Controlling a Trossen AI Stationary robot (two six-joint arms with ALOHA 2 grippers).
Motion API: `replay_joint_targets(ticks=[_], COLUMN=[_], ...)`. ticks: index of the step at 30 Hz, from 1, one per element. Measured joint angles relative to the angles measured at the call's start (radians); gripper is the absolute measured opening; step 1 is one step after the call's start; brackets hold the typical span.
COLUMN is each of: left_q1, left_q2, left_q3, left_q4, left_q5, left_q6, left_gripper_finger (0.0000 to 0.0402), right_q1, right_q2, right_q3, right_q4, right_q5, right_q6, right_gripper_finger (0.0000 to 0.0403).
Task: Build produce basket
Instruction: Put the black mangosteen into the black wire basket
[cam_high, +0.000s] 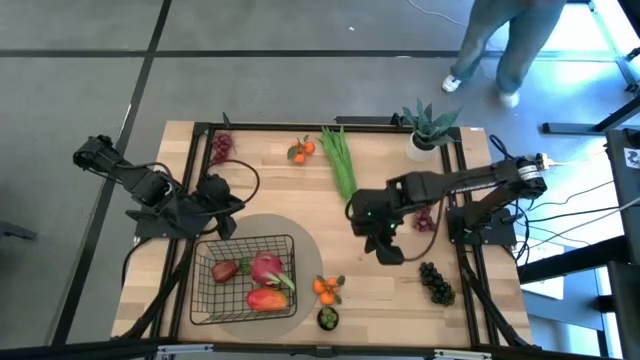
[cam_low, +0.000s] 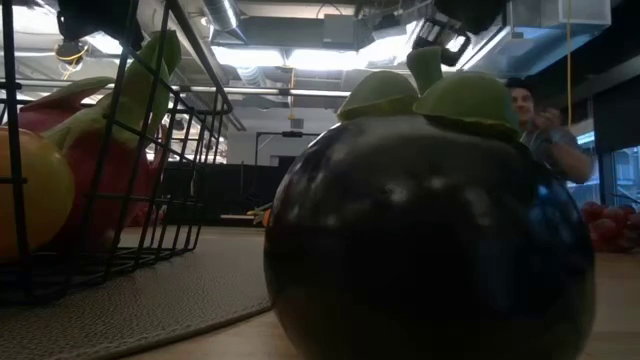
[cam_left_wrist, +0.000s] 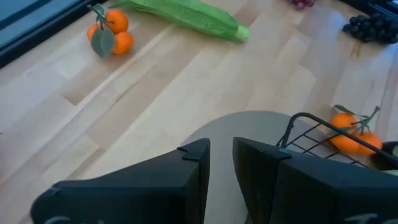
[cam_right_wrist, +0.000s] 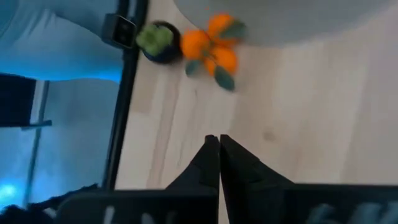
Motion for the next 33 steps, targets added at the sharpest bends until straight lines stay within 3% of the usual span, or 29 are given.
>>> replay_joint_targets(ticks=[6, 13, 24, 28, 33], left_q1=[0.000, 0.000, 0.000, -0.001, -0.001], left_q2=[0.000, 0.000, 0.000, 0.000, 0.000], left_q3=[0.000, 0.000, 0.000, 0.000, 0.000], left_q4=[-0.006, -0.026, -0.026, -0.026, -0.026], left_q5=[0.037, 0.089, 0.089, 0.089, 0.091], left_q6=[0.001, 0.026, 0.027, 0.027, 0.027], left_gripper_finger=[0.0060, 0.0060, 0.0060, 0.0060, 0.0060], right_q1=[0.051, 0.073, 0.075, 0.109, 0.168], right_q2=[0.000, 0.000, 0.013, 0.064, 0.129], right_q3=[-0.066, -0.123, -0.124, -0.125, -0.125], right_q4=[0.180, 0.352, 0.375, 0.383, 0.442], right_q5=[0.003, 0.009, 0.061, 0.063, 0.077], right_q6=[-0.049, 0.040, 0.156, 0.096, 0.017], right_gripper_finger=[0.0000, 0.0004, 0.0093, 0.0116, 0.0117])
